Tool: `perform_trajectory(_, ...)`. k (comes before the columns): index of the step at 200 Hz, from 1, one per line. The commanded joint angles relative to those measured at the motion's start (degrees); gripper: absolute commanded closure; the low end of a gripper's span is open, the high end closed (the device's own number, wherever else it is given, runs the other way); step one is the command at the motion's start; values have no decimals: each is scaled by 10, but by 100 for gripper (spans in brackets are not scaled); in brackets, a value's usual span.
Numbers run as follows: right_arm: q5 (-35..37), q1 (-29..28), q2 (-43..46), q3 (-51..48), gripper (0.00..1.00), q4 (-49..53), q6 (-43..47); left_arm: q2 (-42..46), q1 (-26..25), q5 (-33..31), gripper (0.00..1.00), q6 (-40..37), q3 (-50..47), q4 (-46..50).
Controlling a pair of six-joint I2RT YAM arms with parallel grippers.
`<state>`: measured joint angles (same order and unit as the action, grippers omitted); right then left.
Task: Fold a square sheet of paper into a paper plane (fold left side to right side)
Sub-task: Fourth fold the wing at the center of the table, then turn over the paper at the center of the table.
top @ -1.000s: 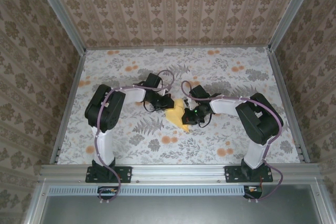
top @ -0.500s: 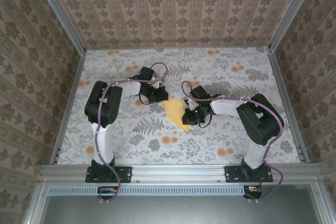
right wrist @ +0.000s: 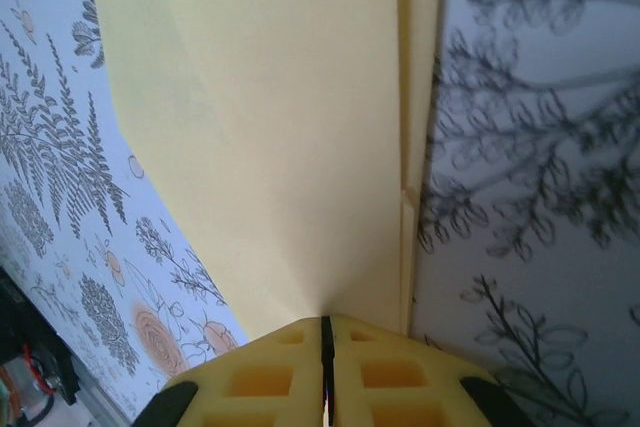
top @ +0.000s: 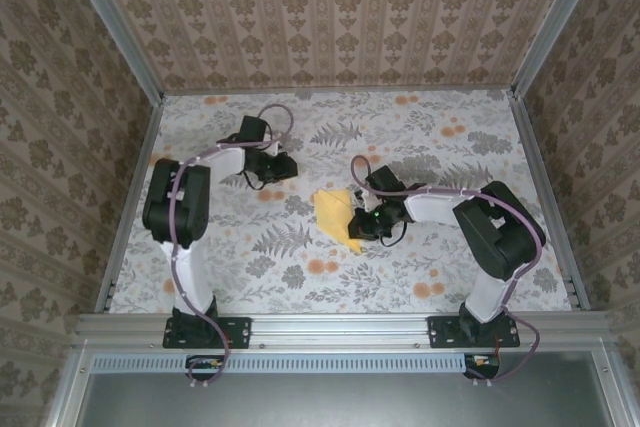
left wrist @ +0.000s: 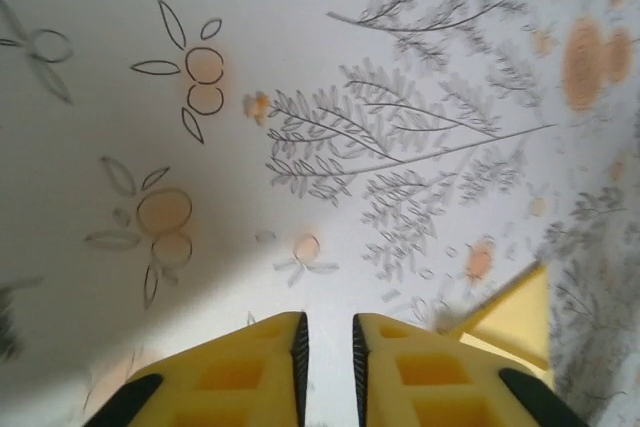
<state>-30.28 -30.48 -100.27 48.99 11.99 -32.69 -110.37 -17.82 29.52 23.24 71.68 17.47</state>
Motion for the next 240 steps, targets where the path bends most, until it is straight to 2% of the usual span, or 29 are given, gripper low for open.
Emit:
perform_trajectory(1, 27, 2, 40, -20, 81, 7, -17, 80, -10, 0, 71, 15, -43, -4)
perform_trajectory(35, 81, 23, 121, -46, 59, -21, -8, 142, -46, 19, 57, 77, -120, -58)
perform_trajectory(59, 95, 45, 161, -71, 46, -57, -11, 145, -79, 30, 54, 128, -149, -103)
perform_trajectory(80, 106, 55, 184, -81, 41, -68, -10, 130, -116, 25, 53, 155, -160, -135)
perform_trajectory(107, 101, 62, 196, -90, 39, -79, -11, 87, -137, 39, 52, 177, -150, -172)
perform_trajectory(143, 95, 70, 222, -102, 38, -78, -11, 34, -154, 43, 51, 180, -108, -166)
perform_trajectory(178, 78, 93, 250, -122, 37, -85, -17, -5, -163, 58, 58, 191, -84, -181)
perform_trajectory(198, 47, 111, 262, -136, 35, -103, -24, -16, -169, 67, 68, 201, -74, -202)
perform_trajectory(218, -1, 130, 264, -146, 29, -133, -35, -10, -169, 67, 81, 202, -70, -217)
perform_trajectory(240, -50, 149, 255, -146, 16, -161, -42, 12, -168, 64, 90, 189, -62, -215)
